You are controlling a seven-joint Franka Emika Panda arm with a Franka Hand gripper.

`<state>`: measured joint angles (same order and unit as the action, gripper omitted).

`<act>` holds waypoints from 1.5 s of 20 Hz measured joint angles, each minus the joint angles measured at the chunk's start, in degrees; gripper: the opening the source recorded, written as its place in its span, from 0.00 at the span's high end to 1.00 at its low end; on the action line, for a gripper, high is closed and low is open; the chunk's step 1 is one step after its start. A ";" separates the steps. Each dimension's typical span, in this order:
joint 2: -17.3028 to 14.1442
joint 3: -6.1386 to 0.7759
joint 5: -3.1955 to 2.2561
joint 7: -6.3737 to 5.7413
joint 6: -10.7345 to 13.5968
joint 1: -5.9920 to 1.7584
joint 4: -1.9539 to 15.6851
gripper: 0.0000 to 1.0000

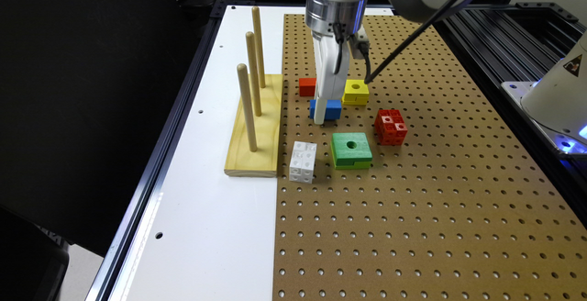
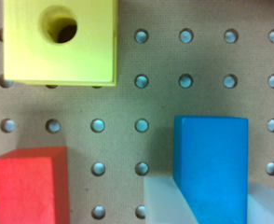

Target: Pick up narrow blue stick.

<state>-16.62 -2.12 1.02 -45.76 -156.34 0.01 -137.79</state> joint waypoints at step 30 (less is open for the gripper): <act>13.17 0.00 0.00 0.00 13.16 -0.01 -0.17 1.00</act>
<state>-3.45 -2.12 1.02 -45.76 -143.18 0.00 -137.96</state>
